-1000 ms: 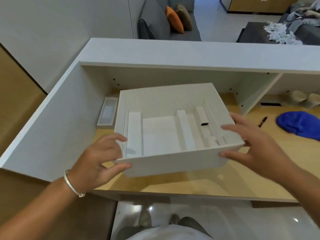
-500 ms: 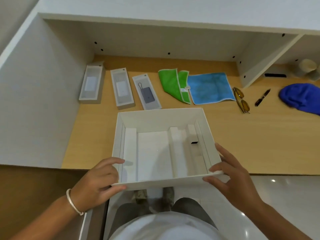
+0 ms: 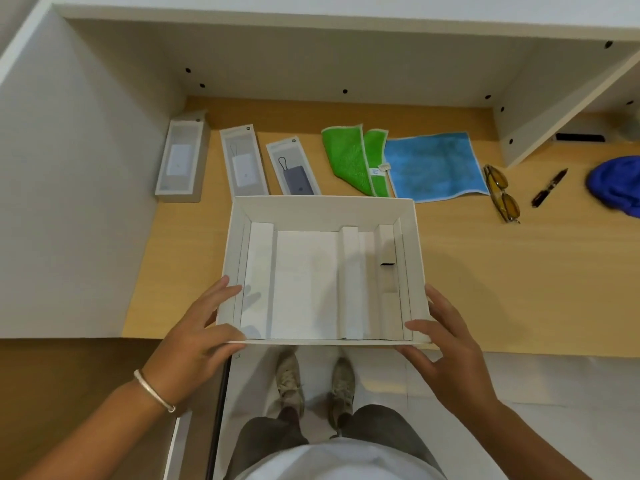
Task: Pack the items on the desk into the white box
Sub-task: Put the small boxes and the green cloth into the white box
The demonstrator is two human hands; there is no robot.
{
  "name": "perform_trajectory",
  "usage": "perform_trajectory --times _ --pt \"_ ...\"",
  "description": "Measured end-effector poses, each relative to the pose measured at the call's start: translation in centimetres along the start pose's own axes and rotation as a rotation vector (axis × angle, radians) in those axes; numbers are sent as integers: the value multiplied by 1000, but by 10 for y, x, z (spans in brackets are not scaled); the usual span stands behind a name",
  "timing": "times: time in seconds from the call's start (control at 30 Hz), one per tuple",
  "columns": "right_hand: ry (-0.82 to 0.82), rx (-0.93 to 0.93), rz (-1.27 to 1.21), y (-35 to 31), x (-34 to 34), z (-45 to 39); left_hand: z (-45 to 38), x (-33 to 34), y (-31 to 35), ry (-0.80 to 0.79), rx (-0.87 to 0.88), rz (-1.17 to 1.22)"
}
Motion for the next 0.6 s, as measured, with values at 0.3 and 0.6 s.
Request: perform_trajectory --times 0.3,0.6 --pt "-40 14 172 -22 -16 -11 1 -5 14 26 -162 -96" --pt "-81 -18 327 -36 -25 -49 -16 -31 18 164 -401 -127"
Point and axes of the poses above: each hand's wrist, its own z-axis away from the middle knuckle, its own x-axis out of the palm, y = z × x, the point moved 3 cm from there along -z, towards the middle knuckle, and after that the axes turned 7 degrees about z, right-handed, at the moved point
